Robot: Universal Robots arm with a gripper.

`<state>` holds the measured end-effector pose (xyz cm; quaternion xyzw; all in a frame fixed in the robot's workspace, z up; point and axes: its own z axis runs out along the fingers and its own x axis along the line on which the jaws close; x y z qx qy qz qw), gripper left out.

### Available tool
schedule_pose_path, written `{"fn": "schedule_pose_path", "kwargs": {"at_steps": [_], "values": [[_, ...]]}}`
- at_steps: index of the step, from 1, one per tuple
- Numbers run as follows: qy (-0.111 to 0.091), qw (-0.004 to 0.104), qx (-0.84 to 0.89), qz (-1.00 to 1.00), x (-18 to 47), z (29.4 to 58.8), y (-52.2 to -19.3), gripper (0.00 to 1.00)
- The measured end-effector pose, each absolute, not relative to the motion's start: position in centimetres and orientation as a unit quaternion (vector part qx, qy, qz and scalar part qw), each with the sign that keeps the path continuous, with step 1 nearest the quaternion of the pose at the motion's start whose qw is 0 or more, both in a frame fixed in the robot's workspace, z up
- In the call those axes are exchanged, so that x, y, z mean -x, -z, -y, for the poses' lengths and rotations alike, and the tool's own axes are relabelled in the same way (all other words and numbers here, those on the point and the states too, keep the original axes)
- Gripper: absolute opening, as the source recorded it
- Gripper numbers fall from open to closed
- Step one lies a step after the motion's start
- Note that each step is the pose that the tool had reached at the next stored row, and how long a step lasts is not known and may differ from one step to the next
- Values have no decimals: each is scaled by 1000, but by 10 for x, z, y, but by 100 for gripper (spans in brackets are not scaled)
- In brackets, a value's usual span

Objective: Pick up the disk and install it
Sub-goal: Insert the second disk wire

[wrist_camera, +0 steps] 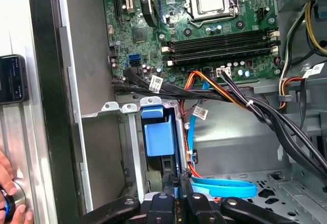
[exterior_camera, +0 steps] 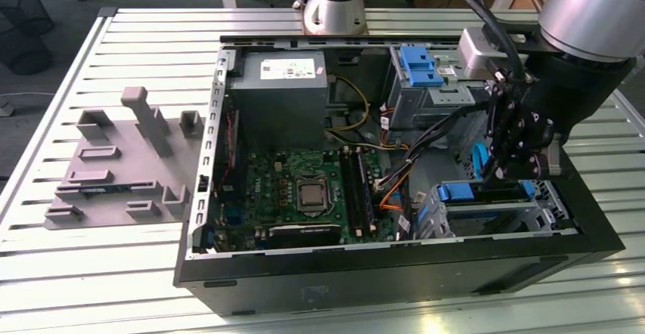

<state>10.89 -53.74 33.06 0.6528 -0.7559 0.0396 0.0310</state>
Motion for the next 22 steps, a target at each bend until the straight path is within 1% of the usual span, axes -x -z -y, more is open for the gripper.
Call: {"fn": "schedule_pose_path", "kwargs": {"at_steps": [11, 14, 15, 22], "values": [[-39, 31, -653, 756, -109, 538, -328, 16], [-39, 31, -653, 756, -109, 538, -328, 17], [-39, 31, -653, 756, -109, 538, -328, 24], [-38, 31, -653, 756, -109, 538, -336, 24]]}}
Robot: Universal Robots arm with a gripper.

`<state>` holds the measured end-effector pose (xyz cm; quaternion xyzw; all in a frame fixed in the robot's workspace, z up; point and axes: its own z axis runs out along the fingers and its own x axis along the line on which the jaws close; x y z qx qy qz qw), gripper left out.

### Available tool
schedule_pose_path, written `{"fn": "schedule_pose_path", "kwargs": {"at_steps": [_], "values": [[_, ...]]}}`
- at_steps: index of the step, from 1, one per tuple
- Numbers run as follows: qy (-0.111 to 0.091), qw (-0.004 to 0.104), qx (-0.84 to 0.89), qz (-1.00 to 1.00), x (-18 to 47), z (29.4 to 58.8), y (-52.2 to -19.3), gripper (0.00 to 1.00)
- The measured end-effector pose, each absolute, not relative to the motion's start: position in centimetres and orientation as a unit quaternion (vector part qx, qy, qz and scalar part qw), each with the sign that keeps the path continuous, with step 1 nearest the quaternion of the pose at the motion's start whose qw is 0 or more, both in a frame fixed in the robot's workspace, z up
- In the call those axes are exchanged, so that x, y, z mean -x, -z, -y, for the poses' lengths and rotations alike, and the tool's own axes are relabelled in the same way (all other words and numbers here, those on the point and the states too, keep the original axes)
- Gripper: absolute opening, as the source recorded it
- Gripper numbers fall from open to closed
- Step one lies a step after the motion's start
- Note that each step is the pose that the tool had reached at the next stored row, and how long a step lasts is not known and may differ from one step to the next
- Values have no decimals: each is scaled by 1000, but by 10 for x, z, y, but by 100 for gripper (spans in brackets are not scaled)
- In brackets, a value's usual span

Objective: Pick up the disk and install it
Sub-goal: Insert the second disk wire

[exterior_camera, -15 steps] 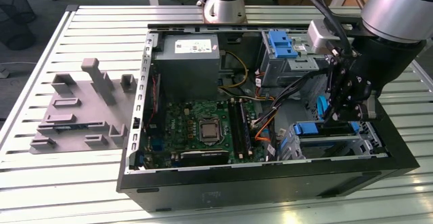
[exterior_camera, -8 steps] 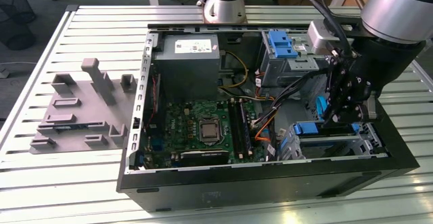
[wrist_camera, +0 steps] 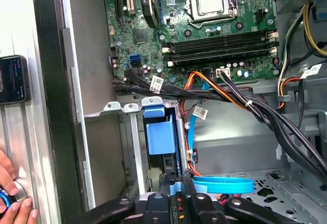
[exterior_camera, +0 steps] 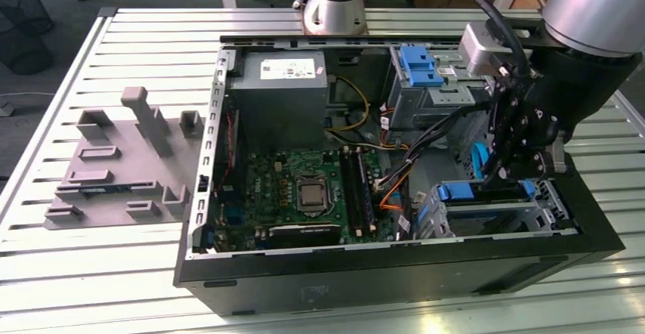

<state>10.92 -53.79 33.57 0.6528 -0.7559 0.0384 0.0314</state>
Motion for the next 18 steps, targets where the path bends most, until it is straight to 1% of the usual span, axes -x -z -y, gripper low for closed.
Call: {"fn": "schedule_pose_path", "kwargs": {"at_steps": [5, 6, 7, 8, 18], "values": [[-38, 31, -653, 756, -109, 538, -338, 22], [-38, 31, -653, 756, -109, 538, -338, 16], [-38, 31, -653, 756, -109, 538, -338, 16], [-38, 31, -653, 756, -109, 538, -338, 11], [-38, 31, -653, 756, -109, 539, -336, 11]]}}
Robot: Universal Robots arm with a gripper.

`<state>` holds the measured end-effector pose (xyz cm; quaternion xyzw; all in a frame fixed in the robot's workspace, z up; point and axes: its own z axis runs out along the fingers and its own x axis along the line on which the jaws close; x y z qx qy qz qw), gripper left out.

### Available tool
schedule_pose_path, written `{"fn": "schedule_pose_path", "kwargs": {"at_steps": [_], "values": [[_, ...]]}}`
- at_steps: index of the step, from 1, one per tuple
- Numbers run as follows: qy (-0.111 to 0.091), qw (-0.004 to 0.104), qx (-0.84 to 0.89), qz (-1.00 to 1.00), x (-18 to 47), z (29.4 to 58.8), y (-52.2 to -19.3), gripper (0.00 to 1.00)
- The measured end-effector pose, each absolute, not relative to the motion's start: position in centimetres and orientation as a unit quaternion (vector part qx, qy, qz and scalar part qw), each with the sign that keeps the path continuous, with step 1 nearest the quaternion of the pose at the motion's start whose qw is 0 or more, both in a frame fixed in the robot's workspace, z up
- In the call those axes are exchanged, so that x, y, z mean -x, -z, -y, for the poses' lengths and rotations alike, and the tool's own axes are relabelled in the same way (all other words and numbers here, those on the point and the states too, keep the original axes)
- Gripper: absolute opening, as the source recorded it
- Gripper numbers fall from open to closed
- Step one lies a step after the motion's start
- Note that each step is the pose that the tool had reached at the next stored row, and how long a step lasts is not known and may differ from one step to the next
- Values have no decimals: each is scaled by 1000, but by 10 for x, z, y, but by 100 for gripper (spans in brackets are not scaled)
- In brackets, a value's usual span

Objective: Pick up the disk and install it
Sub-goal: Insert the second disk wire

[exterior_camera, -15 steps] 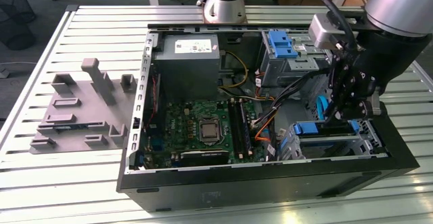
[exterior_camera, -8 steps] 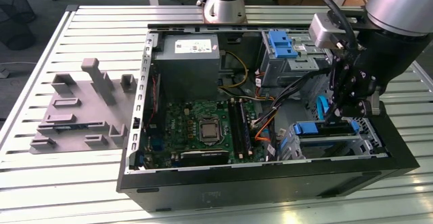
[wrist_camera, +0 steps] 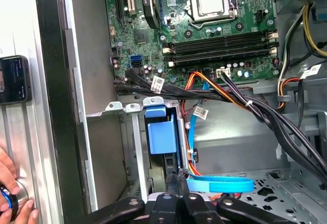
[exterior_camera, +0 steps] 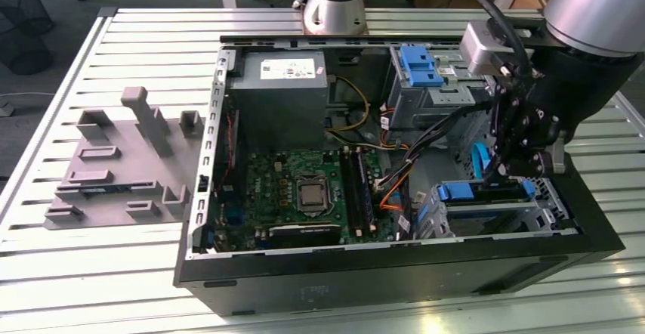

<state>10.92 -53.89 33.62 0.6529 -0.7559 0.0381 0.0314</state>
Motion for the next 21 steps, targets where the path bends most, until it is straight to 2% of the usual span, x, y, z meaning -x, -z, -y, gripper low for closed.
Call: {"fn": "schedule_pose_path", "kwargs": {"at_steps": [12, 21], "values": [[-38, 32, -653, 756, -109, 539, -330, 11], [-38, 31, -653, 756, -109, 539, -338, 11]]}}
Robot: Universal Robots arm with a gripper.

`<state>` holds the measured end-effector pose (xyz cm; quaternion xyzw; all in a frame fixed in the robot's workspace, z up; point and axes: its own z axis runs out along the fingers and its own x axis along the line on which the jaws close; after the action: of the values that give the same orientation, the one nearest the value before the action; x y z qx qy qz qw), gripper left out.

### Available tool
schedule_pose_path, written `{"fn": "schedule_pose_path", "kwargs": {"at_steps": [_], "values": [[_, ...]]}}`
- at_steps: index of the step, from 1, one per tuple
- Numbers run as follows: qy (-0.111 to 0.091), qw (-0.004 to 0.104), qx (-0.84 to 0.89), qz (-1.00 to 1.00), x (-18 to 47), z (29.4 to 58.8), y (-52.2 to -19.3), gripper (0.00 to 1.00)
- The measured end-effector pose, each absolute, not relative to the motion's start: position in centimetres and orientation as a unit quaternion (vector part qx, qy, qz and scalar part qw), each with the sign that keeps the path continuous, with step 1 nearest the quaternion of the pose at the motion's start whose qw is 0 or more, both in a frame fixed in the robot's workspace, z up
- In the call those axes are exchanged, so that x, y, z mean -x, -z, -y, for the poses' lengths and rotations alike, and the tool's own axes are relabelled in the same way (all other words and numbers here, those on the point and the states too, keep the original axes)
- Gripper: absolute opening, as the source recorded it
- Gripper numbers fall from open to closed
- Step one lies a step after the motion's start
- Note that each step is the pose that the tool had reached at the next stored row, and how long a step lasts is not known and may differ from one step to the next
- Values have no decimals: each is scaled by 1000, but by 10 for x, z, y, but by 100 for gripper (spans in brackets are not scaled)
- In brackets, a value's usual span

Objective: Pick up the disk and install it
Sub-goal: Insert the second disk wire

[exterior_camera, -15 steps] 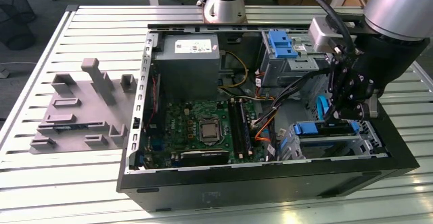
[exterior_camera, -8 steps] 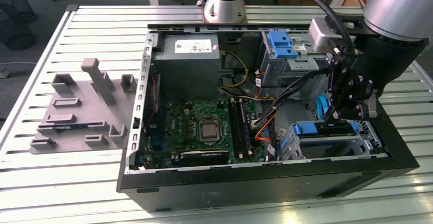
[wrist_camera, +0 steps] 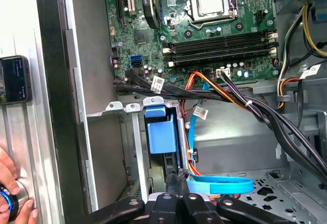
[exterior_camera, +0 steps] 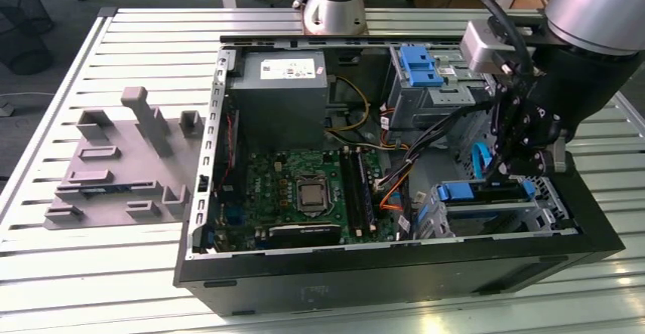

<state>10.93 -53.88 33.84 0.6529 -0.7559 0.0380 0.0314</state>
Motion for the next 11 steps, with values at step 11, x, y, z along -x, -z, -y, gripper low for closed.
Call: {"fn": "schedule_pose_path", "kwargs": {"at_steps": [11], "values": [[-38, 31, -653, 756, -109, 539, -337, 11]]}}
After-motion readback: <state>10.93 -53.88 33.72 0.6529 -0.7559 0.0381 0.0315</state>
